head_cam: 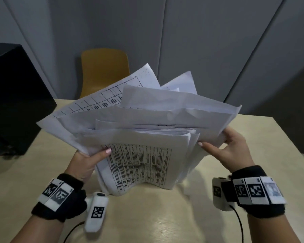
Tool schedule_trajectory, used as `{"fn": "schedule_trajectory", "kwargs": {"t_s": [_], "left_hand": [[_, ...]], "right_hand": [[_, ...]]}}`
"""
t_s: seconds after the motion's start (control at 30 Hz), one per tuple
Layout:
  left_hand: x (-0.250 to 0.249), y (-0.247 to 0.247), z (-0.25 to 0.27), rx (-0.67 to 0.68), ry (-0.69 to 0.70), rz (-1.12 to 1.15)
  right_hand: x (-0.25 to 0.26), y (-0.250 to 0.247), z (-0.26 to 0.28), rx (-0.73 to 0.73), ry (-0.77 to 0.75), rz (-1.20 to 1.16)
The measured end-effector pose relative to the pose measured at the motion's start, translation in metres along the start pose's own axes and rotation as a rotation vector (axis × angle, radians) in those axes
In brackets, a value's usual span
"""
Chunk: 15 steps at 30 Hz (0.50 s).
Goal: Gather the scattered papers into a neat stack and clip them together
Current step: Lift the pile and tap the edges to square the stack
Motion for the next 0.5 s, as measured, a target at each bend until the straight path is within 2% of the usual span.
{"fn": "schedule_trajectory", "kwargs": {"t_s": [0.1, 0.17, 0.23, 0.27, 0.37, 0.43, 0.5], "left_hand": [[0.002, -0.001, -0.001, 0.015, 0.02, 0.055], [0.005, -0.001, -0.002, 0.021, 0.023, 0.064], [0.007, -0.005, -0.003, -0.013, 0.016, 0.056], [0.008, -0.007, -0.003, -0.032, 0.012, 0.048], [0.007, -0.008, -0.003, -0.045, 0.021, 0.039], [0.006, -0.007, -0.002, -0.048, 0.016, 0.057], [0.008, -0.007, -0.002, -0.05, 0.006, 0.056]], "right_hand": [[-0.018, 0.005, 0.009, 0.081, 0.085, -0.011], [-0.037, 0.022, 0.019, 0.204, 0.173, 0.092], [-0.045, 0.034, 0.029, 0.262, 0.166, 0.196], [-0.043, 0.032, 0.029, 0.202, 0.128, 0.197], [-0.025, 0.004, 0.027, -0.122, -0.024, 0.149], [-0.022, -0.008, 0.025, -0.192, -0.058, 0.171], [-0.031, -0.011, 0.025, -0.194, -0.026, 0.142]]}}
Point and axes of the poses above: each hand's wrist, its own z-axis away from the middle knuckle, its own y-axis out of the palm, x = y × z, the point moved 8 cm from there along -z, towards the middle knuckle, and after that the axes turned 11 degrees about -z, right-handed, at the moved point
